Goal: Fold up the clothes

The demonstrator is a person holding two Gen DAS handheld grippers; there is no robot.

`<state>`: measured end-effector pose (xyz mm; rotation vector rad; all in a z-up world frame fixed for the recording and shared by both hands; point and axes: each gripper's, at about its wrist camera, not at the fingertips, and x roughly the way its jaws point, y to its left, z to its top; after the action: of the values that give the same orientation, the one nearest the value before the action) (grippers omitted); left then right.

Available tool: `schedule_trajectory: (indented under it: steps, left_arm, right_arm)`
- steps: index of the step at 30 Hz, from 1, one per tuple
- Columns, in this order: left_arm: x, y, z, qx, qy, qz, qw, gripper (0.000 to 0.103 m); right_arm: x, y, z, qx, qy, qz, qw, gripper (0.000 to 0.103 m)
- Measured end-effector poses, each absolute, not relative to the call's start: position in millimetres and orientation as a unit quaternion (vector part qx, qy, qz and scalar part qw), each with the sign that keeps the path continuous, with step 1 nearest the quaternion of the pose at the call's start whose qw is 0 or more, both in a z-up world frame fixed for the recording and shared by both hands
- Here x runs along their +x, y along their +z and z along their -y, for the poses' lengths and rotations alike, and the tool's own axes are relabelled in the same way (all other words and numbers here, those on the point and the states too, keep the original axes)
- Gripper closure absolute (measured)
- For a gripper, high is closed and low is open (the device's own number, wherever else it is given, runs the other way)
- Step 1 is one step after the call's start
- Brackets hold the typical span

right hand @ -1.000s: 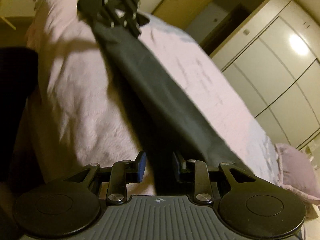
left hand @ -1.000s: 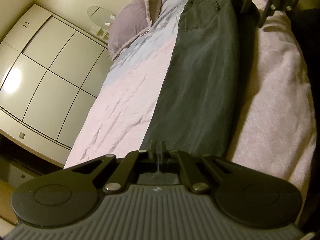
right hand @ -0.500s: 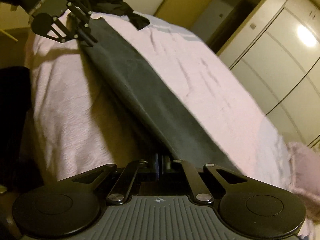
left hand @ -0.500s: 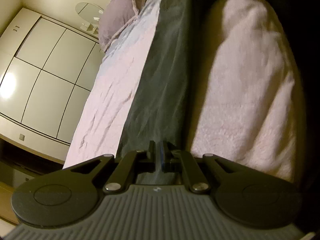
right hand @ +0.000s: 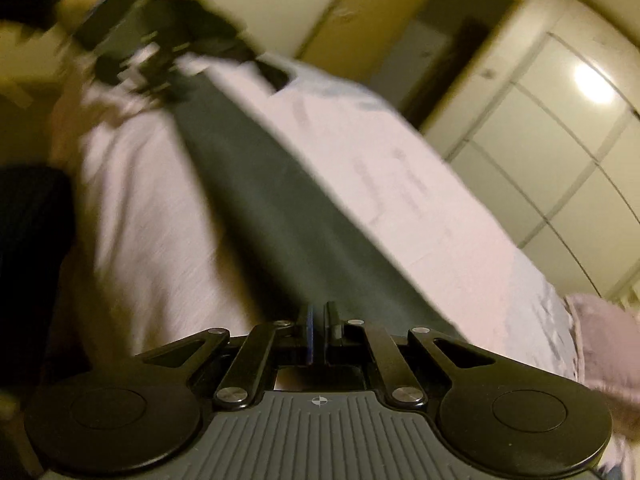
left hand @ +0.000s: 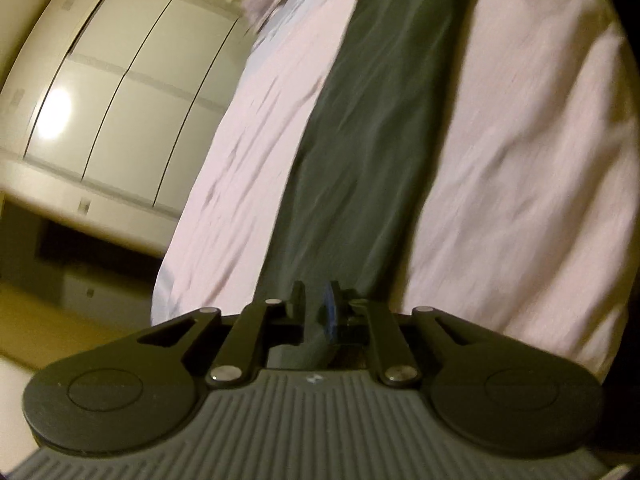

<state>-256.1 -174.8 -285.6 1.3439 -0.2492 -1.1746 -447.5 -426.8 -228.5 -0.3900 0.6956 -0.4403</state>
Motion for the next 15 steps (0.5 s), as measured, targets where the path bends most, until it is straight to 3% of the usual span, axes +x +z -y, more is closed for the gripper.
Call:
schedule_trajectory:
  steps: [6, 10, 12, 13, 14, 15]
  left_arm:
    - [-202, -289, 160, 0.571, -0.475, 0.032, 0.669, 0.086]
    - [-185, -282, 140, 0.555, -0.459, 0.018, 0.694, 0.083]
    - [-183, -280, 137, 0.549, -0.464, 0.013, 0.696, 0.078]
    - [-183, -279, 137, 0.548, -0.466, 0.012, 0.694, 0.077]
    - [-183, -279, 136, 0.548, -0.468, 0.012, 0.693, 0.077]
    - [-183, -279, 136, 0.549, -0.47, 0.01, 0.691, 0.077]
  right_arm:
    - [-417, -273, 461, -0.099, -0.209, -0.42, 0.878, 0.1]
    - [-405, -256, 437, -0.154, -0.209, -0.399, 0.879, 0.099]
    - [-391, -244, 425, -0.172, -0.202, -0.377, 0.888, 0.094]
    - [-380, -240, 418, -0.175, -0.19, -0.366, 0.894, 0.077]
    - [-368, -237, 411, -0.177, -0.177, -0.355, 0.901, 0.051]
    - [-356, -233, 404, -0.179, -0.164, -0.344, 0.907, 0.043]
